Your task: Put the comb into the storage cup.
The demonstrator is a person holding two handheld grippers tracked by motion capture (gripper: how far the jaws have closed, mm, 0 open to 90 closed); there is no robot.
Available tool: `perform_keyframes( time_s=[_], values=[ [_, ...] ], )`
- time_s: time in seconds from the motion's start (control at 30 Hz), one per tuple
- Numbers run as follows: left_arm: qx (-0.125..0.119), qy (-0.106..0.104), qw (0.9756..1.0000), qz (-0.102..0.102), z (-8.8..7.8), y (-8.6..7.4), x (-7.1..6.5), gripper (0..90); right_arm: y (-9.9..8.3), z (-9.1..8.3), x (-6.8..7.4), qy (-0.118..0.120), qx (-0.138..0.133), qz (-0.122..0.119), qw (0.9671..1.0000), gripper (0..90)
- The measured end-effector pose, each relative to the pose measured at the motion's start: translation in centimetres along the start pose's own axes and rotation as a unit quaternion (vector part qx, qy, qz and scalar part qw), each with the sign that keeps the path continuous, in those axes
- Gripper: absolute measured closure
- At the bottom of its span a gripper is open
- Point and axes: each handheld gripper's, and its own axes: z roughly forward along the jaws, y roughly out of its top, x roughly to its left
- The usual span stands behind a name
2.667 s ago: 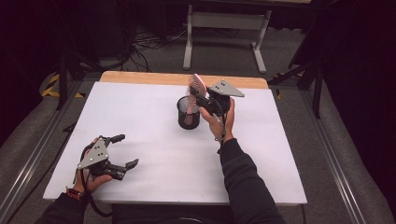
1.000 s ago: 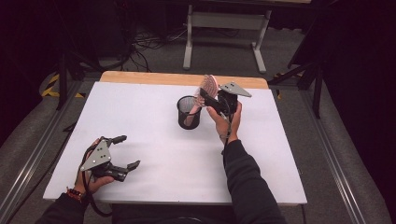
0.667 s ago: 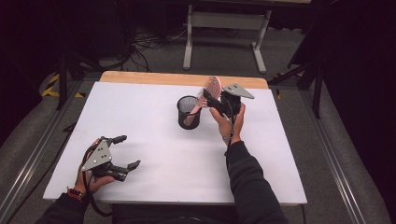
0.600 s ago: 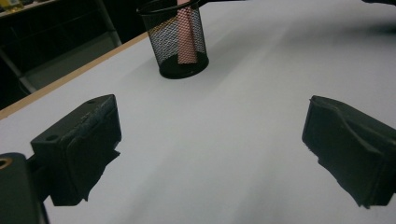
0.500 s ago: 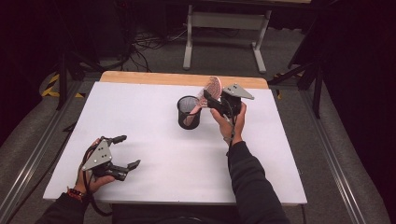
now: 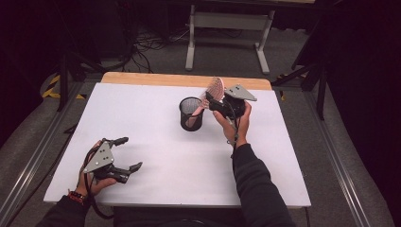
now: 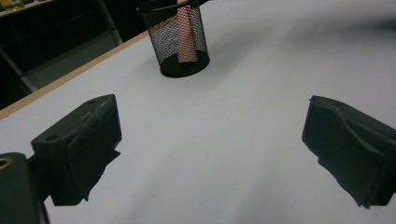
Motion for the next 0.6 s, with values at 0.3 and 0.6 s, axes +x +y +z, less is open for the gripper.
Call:
perform_keyframes(
  time_s=[0.3,0.6],
  values=[
    [-0.001,0.001,1.0000,0.001,0.02,0.04,-0.07,5.7,0.46,-0.48,0.02,-0.005,-0.002,-0.014,0.9999,35.6],
    [0.001,0.000,1.0000,0.002,0.04,0.05,-0.05,5.6,0.92,-0.80,0.21,-0.006,-0.004,-0.031,0.9995,31.3]
  ],
)
